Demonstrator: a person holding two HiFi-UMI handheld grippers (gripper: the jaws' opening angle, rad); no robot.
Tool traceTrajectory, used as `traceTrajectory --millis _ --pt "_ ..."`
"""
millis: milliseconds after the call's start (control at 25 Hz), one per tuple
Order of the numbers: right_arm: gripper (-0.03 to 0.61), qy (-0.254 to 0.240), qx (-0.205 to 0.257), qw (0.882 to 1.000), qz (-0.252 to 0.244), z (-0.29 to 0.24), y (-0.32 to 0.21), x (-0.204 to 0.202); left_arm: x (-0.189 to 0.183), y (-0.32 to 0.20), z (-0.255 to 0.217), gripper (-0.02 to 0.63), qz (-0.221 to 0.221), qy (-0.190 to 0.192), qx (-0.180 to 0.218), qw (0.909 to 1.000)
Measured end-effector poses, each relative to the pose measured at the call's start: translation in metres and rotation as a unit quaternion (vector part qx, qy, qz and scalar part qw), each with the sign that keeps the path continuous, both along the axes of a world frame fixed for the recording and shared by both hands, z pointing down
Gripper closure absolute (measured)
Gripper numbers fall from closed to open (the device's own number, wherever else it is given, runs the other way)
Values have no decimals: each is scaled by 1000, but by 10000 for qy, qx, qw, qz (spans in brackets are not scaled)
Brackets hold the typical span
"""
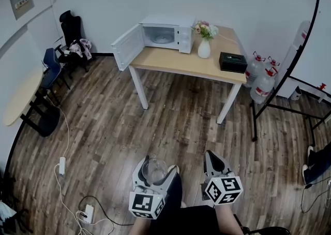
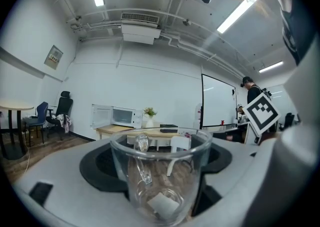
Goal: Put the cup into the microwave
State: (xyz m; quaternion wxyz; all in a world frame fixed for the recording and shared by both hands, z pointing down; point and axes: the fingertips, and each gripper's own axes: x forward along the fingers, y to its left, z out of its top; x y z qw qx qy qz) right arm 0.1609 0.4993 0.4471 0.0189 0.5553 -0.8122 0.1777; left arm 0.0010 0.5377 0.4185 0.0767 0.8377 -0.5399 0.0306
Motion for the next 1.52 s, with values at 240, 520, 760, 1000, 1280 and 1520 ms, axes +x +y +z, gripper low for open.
traceTrajectory --millis 240,520,760,1000,1280,1520 --pt "586 8 -24 10000 12 1 -43 -1 0 -42 -1 199 10 24 3 10000" --pt "586 3 -53 10000 13 -5 -100 -7 -3 -95 -12 199 7 67 62 10000" --pt "586 86 -77 9999 -26 -11 -144 -16 -9 -143 -18 199 7 99 66 9999" --pt "586 82 -116 9999 8 -12 -183 -23 -14 -184 -21 199 62 98 68 9999" --pt "586 40 -225 9997 46 -5 -228 -30 -19 -231 -20 199 152 257 50 9995" --pt "586 52 -267 9996 62 -3 -261 -35 -24 -266 -19 199 172 187 94 9996"
